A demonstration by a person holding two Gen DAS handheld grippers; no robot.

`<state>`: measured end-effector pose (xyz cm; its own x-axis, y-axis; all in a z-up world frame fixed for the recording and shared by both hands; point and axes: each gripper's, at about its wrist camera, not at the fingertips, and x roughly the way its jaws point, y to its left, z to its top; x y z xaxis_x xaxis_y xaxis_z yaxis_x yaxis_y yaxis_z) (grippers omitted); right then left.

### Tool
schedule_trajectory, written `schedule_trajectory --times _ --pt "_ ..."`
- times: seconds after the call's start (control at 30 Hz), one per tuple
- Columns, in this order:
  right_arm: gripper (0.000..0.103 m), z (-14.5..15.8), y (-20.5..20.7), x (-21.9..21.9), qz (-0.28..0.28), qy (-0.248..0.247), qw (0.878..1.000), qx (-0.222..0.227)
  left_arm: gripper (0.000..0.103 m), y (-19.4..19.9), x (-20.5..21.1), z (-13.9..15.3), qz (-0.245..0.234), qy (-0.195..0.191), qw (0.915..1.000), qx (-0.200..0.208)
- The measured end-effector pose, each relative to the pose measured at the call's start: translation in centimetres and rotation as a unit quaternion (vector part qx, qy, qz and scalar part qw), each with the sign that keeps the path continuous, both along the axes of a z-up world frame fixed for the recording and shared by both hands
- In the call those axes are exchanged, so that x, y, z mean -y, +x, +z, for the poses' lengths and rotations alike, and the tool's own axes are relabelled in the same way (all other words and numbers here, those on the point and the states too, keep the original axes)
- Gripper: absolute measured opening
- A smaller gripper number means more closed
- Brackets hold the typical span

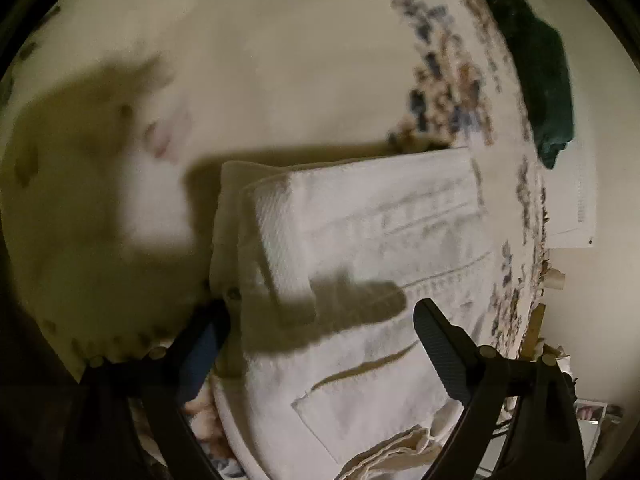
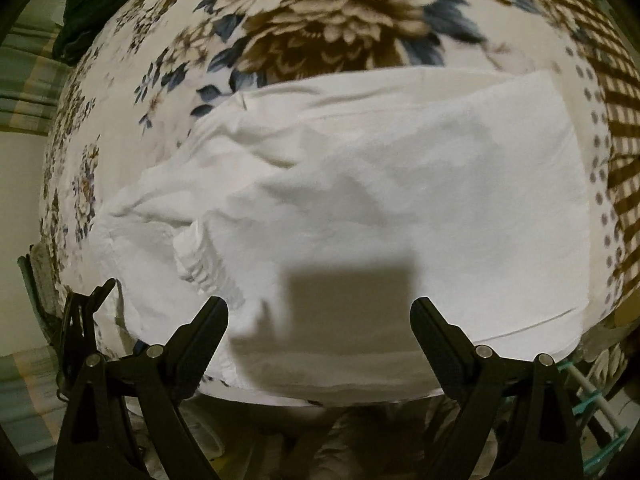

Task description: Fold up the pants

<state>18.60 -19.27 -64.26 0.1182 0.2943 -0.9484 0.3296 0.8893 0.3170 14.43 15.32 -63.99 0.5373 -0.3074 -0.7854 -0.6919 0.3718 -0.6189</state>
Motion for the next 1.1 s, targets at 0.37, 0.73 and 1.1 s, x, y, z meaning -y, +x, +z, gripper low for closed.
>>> schedule_trajectory --times 0.37,0.73,1.1 --pt "0.094 -1.2 -2.8 1.2 0.015 0.027 0.999 -0.013 0.017 -1.2 2.2 4.3 -0.021 0.094 0.9943 0.047" --pt "0.094 1.7 -3.4 9.2 -0.005 0.011 1.000 0.012 0.013 -2.2 16.2 18.0 -0.217 0.202 0.9384 0.178" --pt "0.094 2.8 -7.5 21.7 -0.069 -0.014 0.997 0.007 0.013 -3.5 38.1 12.9 -0.490 0.228 0.8296 0.138"
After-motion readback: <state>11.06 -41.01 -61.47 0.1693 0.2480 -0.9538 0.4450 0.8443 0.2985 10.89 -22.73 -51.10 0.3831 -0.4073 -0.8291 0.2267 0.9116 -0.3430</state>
